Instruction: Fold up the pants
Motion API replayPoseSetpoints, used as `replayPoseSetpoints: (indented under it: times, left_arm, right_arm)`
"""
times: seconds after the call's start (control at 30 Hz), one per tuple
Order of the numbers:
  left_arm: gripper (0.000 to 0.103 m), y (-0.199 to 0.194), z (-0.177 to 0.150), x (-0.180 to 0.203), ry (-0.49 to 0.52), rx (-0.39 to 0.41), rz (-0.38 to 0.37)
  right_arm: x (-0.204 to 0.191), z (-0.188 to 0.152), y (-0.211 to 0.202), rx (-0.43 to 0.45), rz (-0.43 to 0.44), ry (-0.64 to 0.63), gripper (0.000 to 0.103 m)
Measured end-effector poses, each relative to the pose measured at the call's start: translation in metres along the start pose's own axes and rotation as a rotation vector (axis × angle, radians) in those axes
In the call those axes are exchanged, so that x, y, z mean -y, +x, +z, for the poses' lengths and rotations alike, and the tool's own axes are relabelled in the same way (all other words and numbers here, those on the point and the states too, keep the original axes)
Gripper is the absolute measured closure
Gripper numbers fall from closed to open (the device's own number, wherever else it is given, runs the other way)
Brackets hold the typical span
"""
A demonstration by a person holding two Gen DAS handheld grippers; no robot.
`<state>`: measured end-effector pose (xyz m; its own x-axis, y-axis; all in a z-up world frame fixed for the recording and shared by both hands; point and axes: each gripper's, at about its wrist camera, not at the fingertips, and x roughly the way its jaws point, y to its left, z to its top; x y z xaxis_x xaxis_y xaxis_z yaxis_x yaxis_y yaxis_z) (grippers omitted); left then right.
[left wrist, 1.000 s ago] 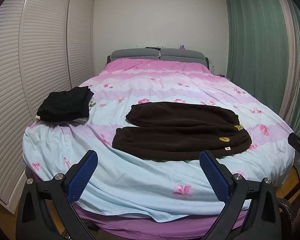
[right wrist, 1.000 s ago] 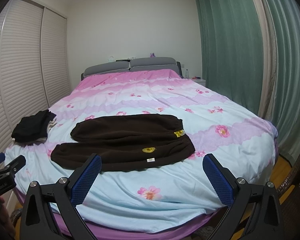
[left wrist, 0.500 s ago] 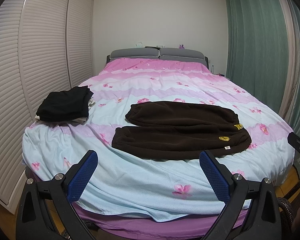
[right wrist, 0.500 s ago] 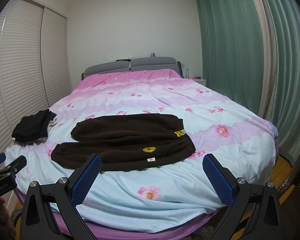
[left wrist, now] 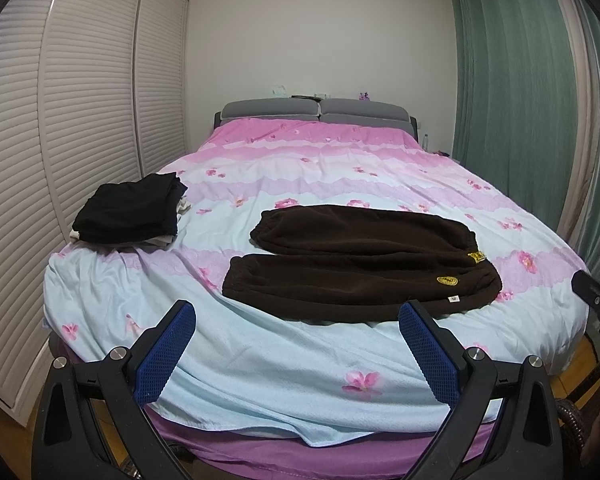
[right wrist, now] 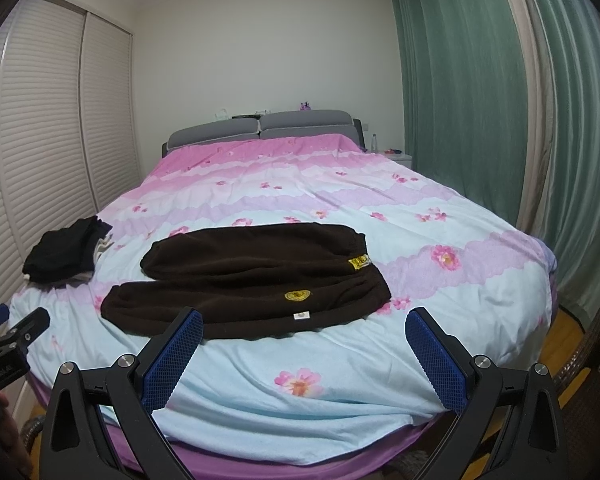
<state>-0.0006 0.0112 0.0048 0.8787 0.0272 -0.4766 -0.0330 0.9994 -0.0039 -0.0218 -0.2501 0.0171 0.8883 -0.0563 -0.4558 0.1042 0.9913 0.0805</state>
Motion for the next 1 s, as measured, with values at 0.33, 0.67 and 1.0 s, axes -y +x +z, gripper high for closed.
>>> replayPoseSetpoints:
  times: [0.33,0.67,1.0]
  left_arm:
    - [0.000,0.025,0.013,0.017,0.017,-0.017,-0.009]
    - [0.000,0.080,0.068,0.063,0.129,0.007,-0.048]
    - [0.000,0.184,0.119,0.114,0.179,-0.048,-0.093]
  right_arm:
    - [0.010,0.008,0.022,-0.002,-0.019,0.003,0.000]
    - [0.029,0.054,0.078,0.025,0.007,-0.009,0.000]
    - [0.036,0.110,0.192,-0.038,0.120,-0.123,0.000]
